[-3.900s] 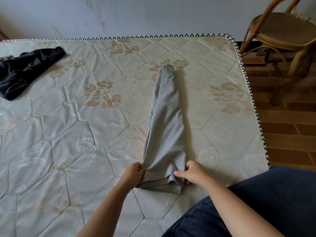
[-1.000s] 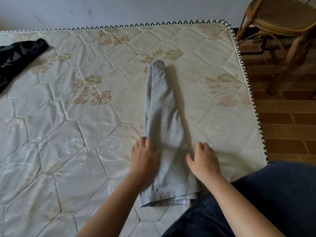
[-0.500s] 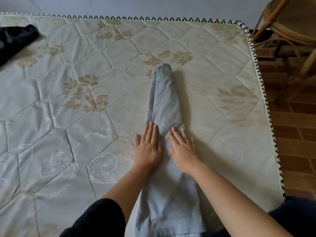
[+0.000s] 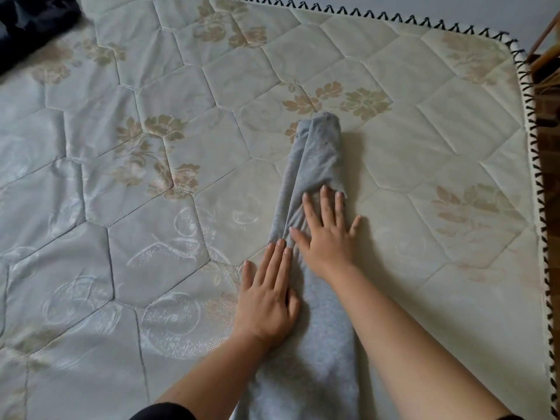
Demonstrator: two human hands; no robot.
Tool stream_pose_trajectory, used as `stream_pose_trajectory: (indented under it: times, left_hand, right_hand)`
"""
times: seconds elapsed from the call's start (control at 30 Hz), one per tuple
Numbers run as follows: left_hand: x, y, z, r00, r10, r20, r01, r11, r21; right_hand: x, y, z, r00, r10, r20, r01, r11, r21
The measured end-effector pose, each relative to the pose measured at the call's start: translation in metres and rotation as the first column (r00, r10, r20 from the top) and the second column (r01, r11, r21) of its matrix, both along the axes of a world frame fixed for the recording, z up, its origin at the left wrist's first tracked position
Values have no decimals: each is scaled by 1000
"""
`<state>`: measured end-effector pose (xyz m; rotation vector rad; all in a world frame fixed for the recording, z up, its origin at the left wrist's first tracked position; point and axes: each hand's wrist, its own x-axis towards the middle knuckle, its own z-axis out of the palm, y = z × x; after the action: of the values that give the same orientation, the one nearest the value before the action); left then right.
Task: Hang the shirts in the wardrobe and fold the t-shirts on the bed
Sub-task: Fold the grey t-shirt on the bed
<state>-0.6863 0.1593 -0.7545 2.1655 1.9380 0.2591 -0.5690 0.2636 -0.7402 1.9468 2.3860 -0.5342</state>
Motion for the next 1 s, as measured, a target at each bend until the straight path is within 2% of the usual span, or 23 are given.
stream_pose_trajectory:
  times: [0.4,0.6,0.73,1.0]
  left_hand:
    - [0,-1,-3,999,20,27,-21,1000,11]
    - [0,0,-4,998,19,52,-19,1000,3]
    - [-1,1,-4,999,17,50,-17,1000,11]
    - [1,-1,-3,999,26,44,-27,999,19]
  right_hand:
    - [-18,115,7,994,-31,101,32,1000,-1]
    - [-20,148,8,996,-19,90,16,1000,24]
    - [-22,131,7,994,-10,105,6,999,37]
    - [-8,34,-4,1000,6,15,-7,998,69]
